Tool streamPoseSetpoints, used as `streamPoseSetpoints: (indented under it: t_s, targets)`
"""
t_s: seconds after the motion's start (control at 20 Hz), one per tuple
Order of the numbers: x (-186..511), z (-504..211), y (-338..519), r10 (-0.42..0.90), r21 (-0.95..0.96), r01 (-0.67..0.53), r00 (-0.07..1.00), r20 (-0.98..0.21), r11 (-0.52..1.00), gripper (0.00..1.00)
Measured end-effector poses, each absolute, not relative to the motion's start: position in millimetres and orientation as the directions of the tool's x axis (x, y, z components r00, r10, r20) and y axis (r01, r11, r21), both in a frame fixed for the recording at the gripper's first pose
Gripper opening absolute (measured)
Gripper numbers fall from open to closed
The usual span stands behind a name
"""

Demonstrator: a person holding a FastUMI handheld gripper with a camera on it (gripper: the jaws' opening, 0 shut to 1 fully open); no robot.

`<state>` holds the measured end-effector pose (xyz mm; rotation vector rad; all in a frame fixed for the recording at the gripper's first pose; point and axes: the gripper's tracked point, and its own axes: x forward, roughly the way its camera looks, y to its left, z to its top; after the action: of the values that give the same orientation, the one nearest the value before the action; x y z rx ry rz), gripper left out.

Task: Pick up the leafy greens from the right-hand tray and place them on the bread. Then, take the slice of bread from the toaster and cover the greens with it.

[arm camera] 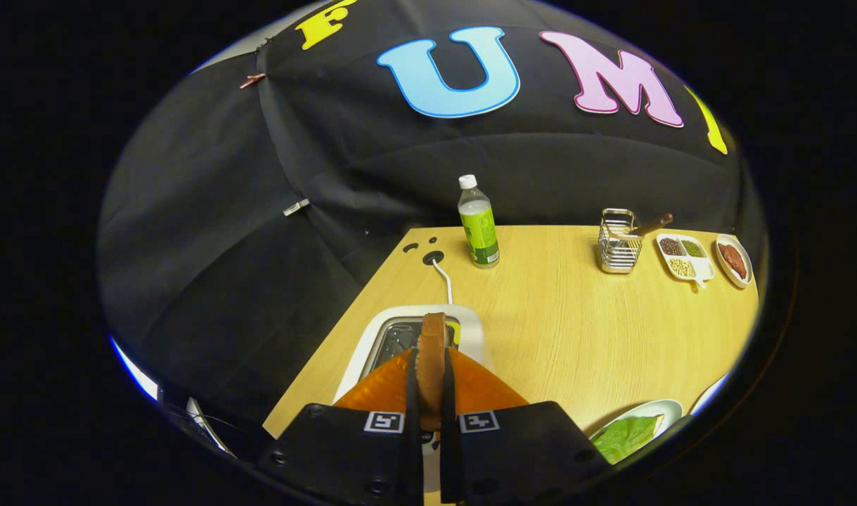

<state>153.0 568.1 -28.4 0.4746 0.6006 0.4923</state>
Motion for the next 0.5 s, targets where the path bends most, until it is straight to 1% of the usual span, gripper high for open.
streamPoseSetpoints:
  t_s: [0.35, 0.5]
  targets:
    - [149.2, 21.8, 518.0, 0.601, 0.644, -0.306, 0.739, -0.305, 0.702, 0.14]
    - [144.2, 21.8, 476.9, 0.585, 0.647, -0.292, 0.755, -0.297, 0.704, 0.14]
